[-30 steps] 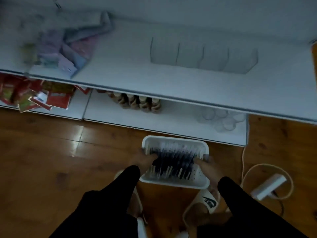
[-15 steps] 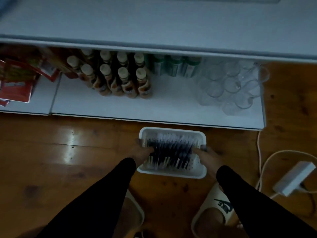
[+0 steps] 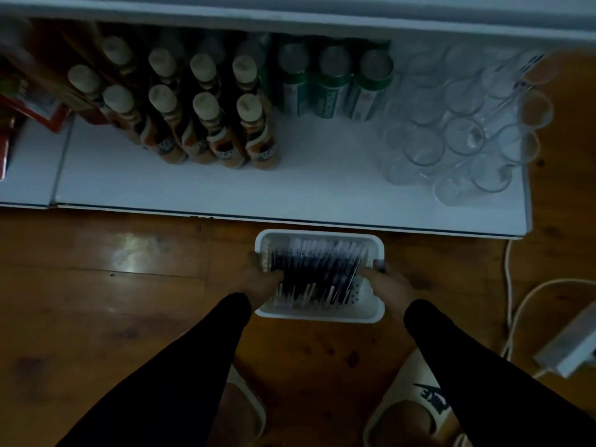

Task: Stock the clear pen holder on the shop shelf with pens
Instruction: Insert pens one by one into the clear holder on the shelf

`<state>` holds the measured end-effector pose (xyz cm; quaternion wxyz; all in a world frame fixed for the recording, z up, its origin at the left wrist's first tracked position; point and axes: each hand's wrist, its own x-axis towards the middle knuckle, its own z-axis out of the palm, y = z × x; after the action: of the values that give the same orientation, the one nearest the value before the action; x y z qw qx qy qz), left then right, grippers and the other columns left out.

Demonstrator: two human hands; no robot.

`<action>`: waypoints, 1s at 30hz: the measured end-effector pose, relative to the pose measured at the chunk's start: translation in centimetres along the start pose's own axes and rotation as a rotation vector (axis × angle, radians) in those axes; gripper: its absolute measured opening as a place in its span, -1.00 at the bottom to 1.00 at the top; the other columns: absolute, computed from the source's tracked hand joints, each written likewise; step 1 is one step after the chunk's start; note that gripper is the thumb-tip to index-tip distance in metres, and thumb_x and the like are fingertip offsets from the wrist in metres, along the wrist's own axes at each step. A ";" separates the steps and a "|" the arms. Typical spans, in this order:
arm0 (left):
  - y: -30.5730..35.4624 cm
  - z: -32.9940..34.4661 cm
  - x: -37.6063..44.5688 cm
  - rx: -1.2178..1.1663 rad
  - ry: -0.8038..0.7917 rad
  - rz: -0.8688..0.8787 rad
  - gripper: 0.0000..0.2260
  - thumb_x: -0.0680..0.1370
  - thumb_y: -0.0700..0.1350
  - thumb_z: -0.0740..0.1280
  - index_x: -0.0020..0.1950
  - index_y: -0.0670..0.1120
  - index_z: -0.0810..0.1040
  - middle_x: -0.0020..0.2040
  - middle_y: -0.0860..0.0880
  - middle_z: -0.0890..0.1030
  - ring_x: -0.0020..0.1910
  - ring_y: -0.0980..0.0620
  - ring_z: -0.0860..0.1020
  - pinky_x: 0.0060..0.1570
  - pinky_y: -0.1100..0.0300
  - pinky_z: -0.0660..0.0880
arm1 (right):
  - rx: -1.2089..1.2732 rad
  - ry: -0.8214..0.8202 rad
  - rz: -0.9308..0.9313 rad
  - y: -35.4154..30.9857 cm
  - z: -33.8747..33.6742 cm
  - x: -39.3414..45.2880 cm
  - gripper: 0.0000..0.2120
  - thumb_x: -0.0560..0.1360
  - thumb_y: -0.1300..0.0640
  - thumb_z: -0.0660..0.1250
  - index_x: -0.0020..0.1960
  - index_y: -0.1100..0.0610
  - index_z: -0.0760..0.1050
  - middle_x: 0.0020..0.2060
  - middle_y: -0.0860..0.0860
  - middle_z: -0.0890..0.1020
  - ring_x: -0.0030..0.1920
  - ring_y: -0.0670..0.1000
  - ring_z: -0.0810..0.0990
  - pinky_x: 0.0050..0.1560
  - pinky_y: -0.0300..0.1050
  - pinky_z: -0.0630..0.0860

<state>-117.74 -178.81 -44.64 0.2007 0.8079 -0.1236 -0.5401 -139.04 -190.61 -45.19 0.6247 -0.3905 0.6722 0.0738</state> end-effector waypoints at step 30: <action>1.5 7.9 3.7 0.127 -0.051 0.068 -0.56 0.36 -0.03 0.49 0.07 -0.12 0.35 0.00 -0.04 0.54 -0.07 0.00 0.54 -0.23 0.20 0.51 | -0.295 0.093 -0.217 0.2 5.4 2.6 -0.76 0.64 0.06 0.14 0.26 0.13 0.37 -0.03 0.05 0.55 -0.03 0.04 0.54 -0.01 -0.08 0.47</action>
<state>-123.55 -183.22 -49.64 0.1640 0.8002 -0.1903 -0.5445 -134.75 -188.47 -48.75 0.5332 -0.5509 0.6363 0.0856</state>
